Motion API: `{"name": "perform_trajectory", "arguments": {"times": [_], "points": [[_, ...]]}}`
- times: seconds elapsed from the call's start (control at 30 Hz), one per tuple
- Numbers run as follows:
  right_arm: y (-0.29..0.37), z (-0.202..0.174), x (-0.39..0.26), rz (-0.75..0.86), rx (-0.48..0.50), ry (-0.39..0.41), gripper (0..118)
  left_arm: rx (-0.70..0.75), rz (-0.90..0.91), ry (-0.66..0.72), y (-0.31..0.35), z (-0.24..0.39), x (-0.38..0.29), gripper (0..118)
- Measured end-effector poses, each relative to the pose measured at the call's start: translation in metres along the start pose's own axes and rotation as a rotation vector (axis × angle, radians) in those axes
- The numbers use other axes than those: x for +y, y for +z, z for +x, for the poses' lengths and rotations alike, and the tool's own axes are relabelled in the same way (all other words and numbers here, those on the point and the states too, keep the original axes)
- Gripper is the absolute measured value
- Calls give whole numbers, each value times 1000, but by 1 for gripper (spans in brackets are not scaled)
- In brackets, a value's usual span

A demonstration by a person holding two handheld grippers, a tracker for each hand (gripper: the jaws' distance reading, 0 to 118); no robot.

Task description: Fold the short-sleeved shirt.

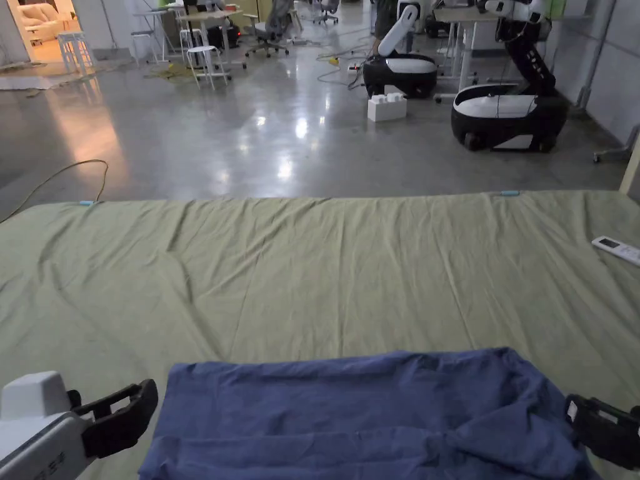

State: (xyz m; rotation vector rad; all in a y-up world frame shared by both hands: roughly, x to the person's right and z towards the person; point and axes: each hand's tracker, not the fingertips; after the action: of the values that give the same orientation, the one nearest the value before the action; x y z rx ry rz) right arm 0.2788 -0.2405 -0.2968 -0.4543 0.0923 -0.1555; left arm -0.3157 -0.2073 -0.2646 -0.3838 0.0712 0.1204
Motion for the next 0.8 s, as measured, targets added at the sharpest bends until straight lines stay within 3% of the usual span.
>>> {"name": "perform_trajectory", "arguments": {"times": [0.1,0.2,0.3,0.33,0.37,0.4,0.43,0.47,0.5,0.53,0.57,0.67,0.7,0.77,0.8], "points": [[54,-28,21,176,31,97,78,-21,167,-100,59,29,24,93],[106,-55,27,323,41,145,81,-5,320,-214,111,60,30,92],[140,-82,20,447,11,265,80,43,378,-301,145,87,24,88],[148,-87,15,439,-4,260,78,51,391,-317,155,94,20,84],[151,-93,9,429,1,257,73,47,399,-327,164,100,14,77],[157,-97,5,433,0,266,58,30,402,-332,171,102,10,56],[163,-101,2,430,-2,269,43,10,406,-328,179,106,6,36],[167,-105,-1,420,0,278,19,-3,400,-326,186,111,4,19],[170,-108,-5,424,1,285,12,1,393,-323,191,115,1,13],[172,-112,-8,424,2,285,12,11,386,-312,193,118,1,13],[174,-114,-10,426,-9,280,2,6,385,-293,196,117,-1,7],[173,-116,-13,385,34,239,1,-48,349,-170,196,109,3,5],[174,-119,-11,441,26,295,1,-62,354,-155,195,107,4,5],[170,-119,-9,380,28,258,1,-46,354,-159,192,105,7,5],[170,-120,-8,411,27,282,1,-44,355,-158,192,104,6,5]]}}
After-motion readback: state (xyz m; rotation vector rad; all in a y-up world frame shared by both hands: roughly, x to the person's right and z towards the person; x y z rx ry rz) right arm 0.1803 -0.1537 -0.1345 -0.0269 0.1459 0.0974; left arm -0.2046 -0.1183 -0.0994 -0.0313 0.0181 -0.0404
